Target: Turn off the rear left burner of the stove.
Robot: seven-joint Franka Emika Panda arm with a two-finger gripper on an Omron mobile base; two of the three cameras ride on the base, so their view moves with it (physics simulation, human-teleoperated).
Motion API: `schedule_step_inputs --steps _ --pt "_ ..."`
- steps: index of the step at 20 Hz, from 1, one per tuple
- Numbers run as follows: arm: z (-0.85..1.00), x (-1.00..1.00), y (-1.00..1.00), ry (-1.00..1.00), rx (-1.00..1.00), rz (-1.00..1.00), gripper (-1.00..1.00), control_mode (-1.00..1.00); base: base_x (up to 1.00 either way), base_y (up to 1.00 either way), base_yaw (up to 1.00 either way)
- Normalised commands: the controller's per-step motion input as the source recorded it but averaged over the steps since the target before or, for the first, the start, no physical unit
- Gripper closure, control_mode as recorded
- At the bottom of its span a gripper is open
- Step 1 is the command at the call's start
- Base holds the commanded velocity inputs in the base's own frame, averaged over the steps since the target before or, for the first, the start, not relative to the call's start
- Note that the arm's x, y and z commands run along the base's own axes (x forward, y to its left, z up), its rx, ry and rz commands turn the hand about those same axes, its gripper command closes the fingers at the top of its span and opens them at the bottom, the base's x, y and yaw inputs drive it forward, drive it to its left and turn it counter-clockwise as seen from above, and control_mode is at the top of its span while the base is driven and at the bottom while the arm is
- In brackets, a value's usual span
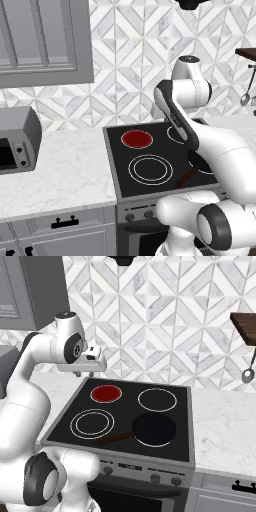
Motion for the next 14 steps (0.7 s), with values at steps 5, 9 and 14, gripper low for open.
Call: schedule_step_inputs --steps 5,9,14 --pt "0.00 0.00 0.00 0.00 0.00 0.00 -1.00 1.00 -0.18 -0.08 0.00" --pt "0.00 0.00 0.00 0.00 0.00 0.00 -1.00 1.00 -0.47 -0.57 0.00" --pt "0.00 0.00 0.00 0.00 0.00 0.00 -1.00 1.00 -0.37 -0.65 0.00"
